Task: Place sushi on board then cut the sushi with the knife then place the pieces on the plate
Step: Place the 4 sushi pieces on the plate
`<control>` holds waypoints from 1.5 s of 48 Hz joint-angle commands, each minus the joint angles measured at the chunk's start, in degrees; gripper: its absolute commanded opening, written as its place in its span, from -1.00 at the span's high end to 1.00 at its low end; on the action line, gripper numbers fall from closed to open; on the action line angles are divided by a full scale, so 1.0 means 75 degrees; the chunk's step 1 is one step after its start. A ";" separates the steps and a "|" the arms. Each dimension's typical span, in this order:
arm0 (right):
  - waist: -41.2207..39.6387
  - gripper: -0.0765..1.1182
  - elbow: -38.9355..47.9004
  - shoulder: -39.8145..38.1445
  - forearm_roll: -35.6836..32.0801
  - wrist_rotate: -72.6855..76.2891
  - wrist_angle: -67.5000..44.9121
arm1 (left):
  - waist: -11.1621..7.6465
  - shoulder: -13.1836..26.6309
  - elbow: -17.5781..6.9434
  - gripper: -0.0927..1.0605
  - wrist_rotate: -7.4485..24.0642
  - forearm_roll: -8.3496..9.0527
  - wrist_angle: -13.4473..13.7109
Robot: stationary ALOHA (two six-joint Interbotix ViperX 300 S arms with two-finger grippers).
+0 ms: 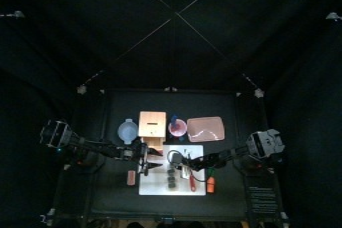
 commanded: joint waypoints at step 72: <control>-0.4184 -0.64 0.1289 -0.1395 0.1957 0.0023 0.1055 | -0.0023 -0.0012 0.0070 -0.64 0.0000 -0.0047 -0.0082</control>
